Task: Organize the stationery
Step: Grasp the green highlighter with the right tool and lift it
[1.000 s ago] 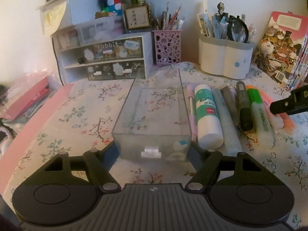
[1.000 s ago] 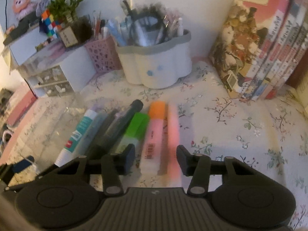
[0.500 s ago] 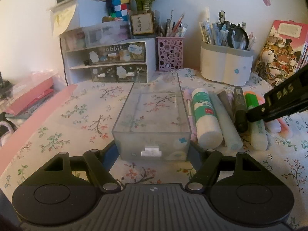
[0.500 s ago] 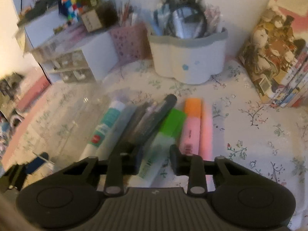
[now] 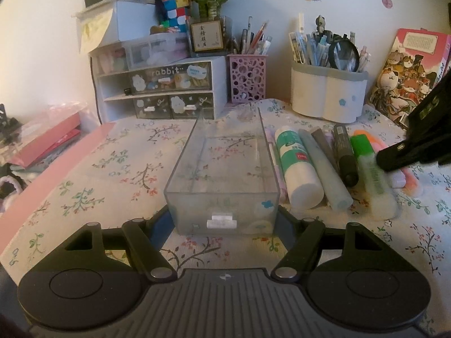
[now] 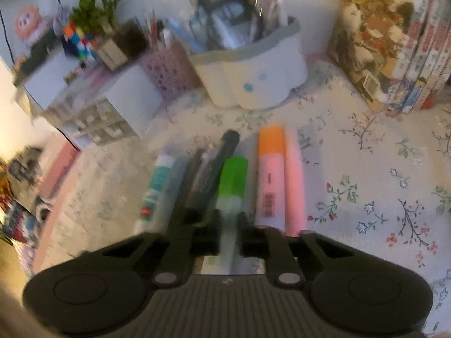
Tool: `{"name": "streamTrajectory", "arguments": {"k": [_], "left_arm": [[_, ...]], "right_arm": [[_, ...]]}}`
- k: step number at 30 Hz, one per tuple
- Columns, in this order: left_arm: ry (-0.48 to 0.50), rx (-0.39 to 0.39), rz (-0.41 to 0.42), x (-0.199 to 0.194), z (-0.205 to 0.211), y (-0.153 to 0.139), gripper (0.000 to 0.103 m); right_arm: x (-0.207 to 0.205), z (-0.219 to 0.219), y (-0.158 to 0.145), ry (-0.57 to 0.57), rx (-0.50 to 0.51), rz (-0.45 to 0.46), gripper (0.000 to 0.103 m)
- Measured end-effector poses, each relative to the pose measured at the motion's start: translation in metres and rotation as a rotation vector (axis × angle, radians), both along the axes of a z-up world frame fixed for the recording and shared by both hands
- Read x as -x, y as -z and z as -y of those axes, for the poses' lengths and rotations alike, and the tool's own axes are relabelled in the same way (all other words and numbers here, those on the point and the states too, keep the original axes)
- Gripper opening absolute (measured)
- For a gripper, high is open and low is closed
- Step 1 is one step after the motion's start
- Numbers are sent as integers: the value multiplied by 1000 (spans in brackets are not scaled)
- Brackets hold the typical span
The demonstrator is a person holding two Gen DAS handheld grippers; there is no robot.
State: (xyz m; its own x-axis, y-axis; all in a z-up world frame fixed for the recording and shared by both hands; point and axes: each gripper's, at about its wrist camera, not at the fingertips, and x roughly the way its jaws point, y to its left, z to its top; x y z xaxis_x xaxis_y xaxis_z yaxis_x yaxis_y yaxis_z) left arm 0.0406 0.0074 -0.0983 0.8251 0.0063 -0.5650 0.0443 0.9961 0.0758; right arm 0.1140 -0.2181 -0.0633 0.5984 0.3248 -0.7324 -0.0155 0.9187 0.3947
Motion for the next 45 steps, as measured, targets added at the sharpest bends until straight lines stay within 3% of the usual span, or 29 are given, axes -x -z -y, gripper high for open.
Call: {"name": "streamTrajectory", "arguments": {"k": [4, 6, 12, 16, 18, 20, 23, 25, 26, 28, 29, 36, 45], "left_arm": [[2, 1, -1, 1, -1, 0, 72], [2, 0, 0, 1, 0, 0, 72], [5, -11, 6, 1, 1, 1, 72], [4, -14, 11, 3, 2, 2, 72], [3, -11, 10, 3, 2, 2, 72], [0, -12, 13, 3, 3, 2, 72], [3, -11, 14, 4, 2, 2, 72], [0, -9, 7, 3, 1, 1, 72], [-3, -14, 5, 4, 1, 0, 72], [0, -21, 9, 5, 1, 0, 72], [0, -20, 11, 5, 1, 1, 72], [-1, -25, 13, 6, 3, 1, 72], [1, -21, 14, 6, 2, 1, 73]], "right_arm": [[-5, -4, 1, 11, 37, -14, 1], [-6, -4, 6, 4, 4, -26, 5], [-12, -19, 8, 5, 52, -36, 28], [-10, -24, 10, 20, 73, -21, 19], [-3, -18, 7, 42, 61, -4, 0], [0, -8, 5, 55, 29, -11, 0], [-2, -11, 8, 27, 61, -33, 1], [0, -12, 5, 28, 18, -21, 3], [0, -15, 5, 20, 30, -19, 7], [-2, -26, 5, 8, 87, -27, 28], [-3, -30, 7, 6, 103, -28, 30], [-1, -61, 11, -54, 297, 34, 30], [4, -40, 9, -3, 227, 22, 23]]}}
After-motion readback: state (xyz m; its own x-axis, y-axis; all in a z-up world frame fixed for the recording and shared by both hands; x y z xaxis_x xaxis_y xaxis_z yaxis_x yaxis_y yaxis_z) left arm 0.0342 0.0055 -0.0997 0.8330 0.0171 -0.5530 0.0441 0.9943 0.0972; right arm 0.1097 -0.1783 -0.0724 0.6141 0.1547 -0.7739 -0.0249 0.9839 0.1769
